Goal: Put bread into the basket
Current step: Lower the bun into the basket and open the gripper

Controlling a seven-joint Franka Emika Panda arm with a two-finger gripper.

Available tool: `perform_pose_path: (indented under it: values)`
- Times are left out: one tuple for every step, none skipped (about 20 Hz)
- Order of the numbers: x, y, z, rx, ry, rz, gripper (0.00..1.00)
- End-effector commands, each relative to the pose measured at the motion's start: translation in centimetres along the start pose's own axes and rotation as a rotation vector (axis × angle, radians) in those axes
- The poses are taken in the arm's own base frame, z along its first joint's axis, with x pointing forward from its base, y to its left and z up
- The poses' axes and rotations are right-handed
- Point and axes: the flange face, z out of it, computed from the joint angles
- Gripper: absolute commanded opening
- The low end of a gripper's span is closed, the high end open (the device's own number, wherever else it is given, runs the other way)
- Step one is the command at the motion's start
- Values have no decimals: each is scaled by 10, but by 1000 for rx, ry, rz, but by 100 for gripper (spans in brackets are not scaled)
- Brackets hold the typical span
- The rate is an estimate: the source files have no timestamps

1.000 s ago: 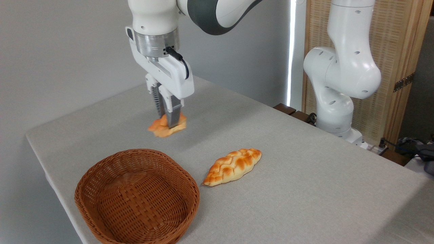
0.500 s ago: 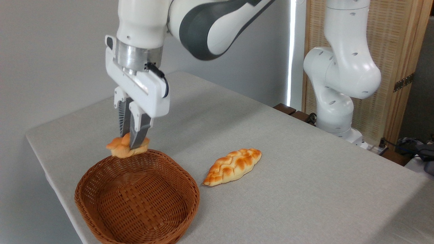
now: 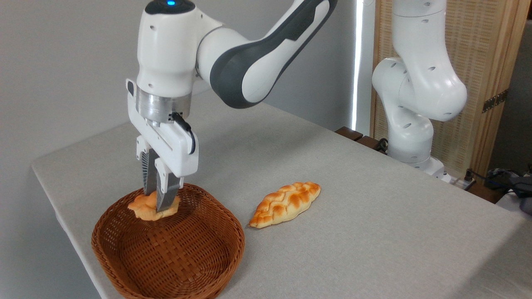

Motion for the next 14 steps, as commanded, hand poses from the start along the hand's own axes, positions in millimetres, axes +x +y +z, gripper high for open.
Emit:
perform_pose_path:
  values:
    - [-5, 2, 5, 6, -9, 32, 100]
    - [-5, 2, 5, 6, -9, 32, 100]
    - [-4, 3, 5, 5, -9, 33, 100]
    - [-4, 3, 5, 5, -9, 33, 100]
    - [-3, 5, 6, 2, -7, 34, 100]
    - [0, 9, 7, -3, -5, 38, 100]
    - [1, 8, 6, -1, -2, 39, 100]
    - [0, 9, 6, -2, -4, 39, 100]
    - [1, 9, 7, -2, -3, 41, 100]
    - [1, 9, 7, -3, -5, 41, 100]
    - [2, 10, 7, -3, -3, 43, 100]
    - [1, 10, 8, -4, -4, 43, 100]
    - [1, 10, 8, -4, -4, 43, 100]
    - [2, 10, 7, -3, -3, 43, 100]
